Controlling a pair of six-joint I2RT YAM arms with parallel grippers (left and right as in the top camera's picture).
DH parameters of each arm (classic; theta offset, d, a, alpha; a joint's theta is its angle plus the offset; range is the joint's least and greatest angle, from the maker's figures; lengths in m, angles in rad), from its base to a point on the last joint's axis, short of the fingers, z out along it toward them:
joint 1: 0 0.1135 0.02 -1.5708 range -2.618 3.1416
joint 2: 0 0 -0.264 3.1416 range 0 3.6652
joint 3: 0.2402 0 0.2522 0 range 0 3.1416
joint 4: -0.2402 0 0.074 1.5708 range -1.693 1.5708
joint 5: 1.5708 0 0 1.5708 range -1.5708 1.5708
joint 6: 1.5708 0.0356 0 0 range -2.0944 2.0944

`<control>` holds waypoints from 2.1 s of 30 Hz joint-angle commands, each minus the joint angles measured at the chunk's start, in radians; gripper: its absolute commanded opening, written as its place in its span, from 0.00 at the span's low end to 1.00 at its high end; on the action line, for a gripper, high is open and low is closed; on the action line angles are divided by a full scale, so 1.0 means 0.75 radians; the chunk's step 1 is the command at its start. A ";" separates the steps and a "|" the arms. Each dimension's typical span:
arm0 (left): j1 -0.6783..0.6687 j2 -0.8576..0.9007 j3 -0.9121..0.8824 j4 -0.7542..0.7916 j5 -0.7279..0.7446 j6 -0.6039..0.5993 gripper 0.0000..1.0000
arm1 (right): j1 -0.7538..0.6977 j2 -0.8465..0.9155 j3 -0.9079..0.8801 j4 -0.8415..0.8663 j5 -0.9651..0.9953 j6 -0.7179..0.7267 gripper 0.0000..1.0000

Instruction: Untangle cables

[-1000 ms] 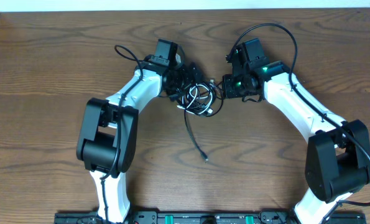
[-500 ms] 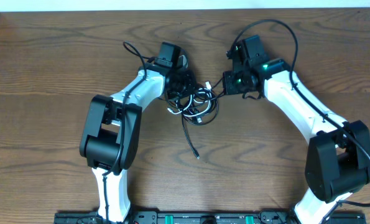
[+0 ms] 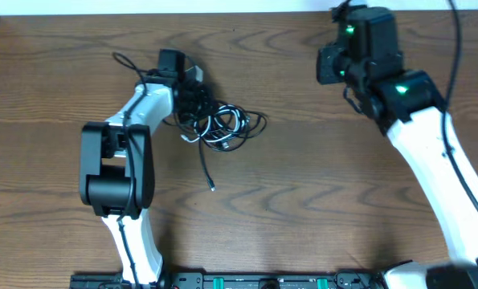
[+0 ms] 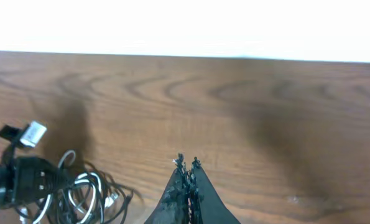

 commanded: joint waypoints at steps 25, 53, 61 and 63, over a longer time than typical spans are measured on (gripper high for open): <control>0.062 0.026 0.003 -0.031 0.092 -0.003 0.08 | 0.031 0.940 0.019 0.323 -1.322 0.665 0.68; 0.095 0.026 0.003 -0.031 0.091 -0.003 0.14 | 0.059 0.654 -0.009 0.074 -0.777 0.512 0.55; 0.095 0.026 0.003 -0.031 0.092 -0.003 0.15 | 0.214 0.787 -0.022 0.111 -0.735 0.752 0.64; 0.095 0.026 0.003 -0.031 0.091 -0.003 0.15 | 0.247 0.829 -0.022 0.163 -0.725 0.794 0.64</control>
